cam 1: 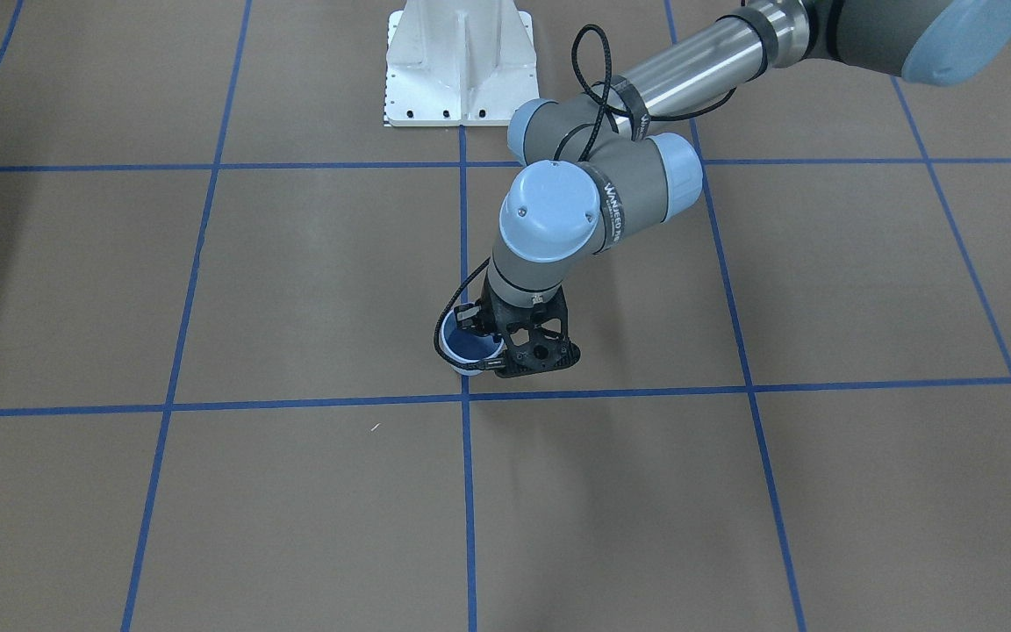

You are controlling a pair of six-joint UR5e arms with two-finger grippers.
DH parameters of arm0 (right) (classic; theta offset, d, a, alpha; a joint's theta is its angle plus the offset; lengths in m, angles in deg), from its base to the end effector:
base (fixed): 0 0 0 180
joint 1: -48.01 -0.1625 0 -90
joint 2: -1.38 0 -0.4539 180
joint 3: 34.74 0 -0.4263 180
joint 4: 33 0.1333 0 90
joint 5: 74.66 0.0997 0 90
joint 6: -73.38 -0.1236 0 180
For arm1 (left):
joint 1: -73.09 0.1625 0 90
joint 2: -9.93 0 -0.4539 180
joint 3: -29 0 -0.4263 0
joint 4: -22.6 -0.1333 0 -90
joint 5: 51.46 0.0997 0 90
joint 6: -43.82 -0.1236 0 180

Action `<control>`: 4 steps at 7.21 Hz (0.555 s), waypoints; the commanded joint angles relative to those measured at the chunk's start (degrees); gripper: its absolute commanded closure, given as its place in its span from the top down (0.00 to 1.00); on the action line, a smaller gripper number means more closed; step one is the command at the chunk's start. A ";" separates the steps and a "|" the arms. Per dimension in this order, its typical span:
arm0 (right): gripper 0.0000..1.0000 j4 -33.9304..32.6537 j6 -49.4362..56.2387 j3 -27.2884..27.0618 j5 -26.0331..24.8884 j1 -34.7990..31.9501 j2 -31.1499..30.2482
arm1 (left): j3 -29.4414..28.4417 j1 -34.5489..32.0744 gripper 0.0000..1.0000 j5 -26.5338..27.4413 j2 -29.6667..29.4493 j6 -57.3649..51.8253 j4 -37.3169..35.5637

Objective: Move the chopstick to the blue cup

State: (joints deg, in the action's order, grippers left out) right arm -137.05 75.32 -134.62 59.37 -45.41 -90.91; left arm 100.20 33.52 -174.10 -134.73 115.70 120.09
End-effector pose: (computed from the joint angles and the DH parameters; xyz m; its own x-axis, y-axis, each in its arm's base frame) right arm 0.0767 -0.4898 0.6592 0.7146 0.0873 0.6940 -0.0351 0.9954 -0.0891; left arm 0.6203 -0.5990 0.1826 0.6108 -0.1650 -0.7744 0.0642 0.9851 -0.1593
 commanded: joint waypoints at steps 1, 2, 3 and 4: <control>1.00 -0.10 0.00 0.20 0.00 0.00 0.00 | 0.08 0.10 0.87 0.11 0.51 -0.16 1.99; 1.00 -0.10 0.00 0.81 0.35 0.00 0.18 | 0.43 0.10 0.97 0.11 0.60 0.01 3.23; 1.00 -0.19 0.00 0.82 0.87 0.00 0.44 | 1.56 -0.07 0.98 0.11 0.52 0.18 2.98; 1.00 0.07 0.00 0.82 0.79 0.00 0.18 | 3.92 -1.29 0.98 -0.23 1.04 0.88 2.63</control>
State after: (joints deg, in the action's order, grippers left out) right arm -137.16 75.32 -133.87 60.01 -45.41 -90.64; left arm 101.88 33.22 -174.06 -134.09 115.97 122.84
